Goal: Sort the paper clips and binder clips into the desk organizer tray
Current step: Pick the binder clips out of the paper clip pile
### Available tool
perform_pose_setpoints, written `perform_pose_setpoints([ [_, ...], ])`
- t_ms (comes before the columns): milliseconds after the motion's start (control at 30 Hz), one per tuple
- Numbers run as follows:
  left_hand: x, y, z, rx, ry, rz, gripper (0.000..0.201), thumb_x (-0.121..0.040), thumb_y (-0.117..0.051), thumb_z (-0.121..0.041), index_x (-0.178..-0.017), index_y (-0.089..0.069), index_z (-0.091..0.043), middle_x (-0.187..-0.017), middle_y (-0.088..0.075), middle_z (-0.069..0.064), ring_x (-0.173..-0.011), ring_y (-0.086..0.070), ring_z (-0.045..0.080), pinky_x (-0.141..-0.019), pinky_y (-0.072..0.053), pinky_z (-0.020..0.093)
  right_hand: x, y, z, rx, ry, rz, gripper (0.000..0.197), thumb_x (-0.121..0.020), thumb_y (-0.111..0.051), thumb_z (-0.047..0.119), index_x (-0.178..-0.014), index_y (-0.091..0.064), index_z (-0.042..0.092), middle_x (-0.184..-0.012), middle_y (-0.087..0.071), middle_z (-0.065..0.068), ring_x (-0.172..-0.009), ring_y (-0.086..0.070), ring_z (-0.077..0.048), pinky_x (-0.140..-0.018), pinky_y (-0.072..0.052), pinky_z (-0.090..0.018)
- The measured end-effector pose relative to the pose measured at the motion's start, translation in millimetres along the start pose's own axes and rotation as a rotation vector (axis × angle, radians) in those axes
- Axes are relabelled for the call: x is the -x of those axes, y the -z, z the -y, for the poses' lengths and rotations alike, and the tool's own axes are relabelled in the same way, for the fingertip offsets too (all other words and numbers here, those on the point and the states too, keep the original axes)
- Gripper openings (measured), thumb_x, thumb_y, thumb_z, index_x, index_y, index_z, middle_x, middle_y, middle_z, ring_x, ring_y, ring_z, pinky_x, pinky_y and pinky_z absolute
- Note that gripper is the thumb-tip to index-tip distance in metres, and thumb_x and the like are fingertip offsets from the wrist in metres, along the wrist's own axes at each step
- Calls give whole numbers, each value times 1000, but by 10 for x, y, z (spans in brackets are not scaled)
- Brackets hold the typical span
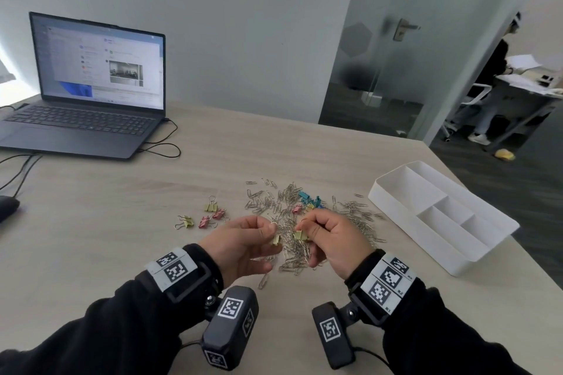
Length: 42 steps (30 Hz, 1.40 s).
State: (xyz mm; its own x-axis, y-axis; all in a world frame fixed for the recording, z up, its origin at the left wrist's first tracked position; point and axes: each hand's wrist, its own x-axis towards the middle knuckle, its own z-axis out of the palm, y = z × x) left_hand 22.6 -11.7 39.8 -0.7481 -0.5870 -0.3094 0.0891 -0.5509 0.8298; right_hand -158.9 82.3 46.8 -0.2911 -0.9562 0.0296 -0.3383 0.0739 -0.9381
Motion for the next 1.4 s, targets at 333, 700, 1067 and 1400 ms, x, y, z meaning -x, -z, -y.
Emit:
perform_pose_setpoints([
  [333,-106,731,-350,-895,-132,-437,9,-79,-72,-7,-83,-72,-15,-78,-70,3,-72,-66,19,-51,-56,30,-57,-261,-17,26,-106,106,5,-88,-68,14,-90,-64,10,-72,-63,0,-56,-59,-13,-44,-49,-27],
  [700,-11,760,-447,-1260,-240,-570,14,-75,-77,-33,-85,-66,-32,-94,-66,-7,-71,-64,11,-62,-49,26,-123,-390,89,37,-103,116,7,-86,-71,13,-91,-67,9,-70,-64,1,-61,-60,-14,-45,-48,-27],
  [1067,-96,227,-220,-923,-251,-297,6,-78,-78,-20,-78,-75,-25,-71,-73,-8,-66,-70,15,-62,-61,33,-181,-209,120,6,-127,39,8,-83,-74,13,-86,-68,10,-76,-71,-9,-59,-62,-14,-49,-50,-28],
  [1400,-146,810,-482,-1311,-54,-456,13,-71,-80,-23,-63,-71,-29,-63,-65,-11,-64,-60,10,-62,-45,22,-858,560,-21,527,-231,-117,16,-80,-76,25,-94,-67,23,-96,-70,1,-81,-68,-17,-79,-60,-43],
])
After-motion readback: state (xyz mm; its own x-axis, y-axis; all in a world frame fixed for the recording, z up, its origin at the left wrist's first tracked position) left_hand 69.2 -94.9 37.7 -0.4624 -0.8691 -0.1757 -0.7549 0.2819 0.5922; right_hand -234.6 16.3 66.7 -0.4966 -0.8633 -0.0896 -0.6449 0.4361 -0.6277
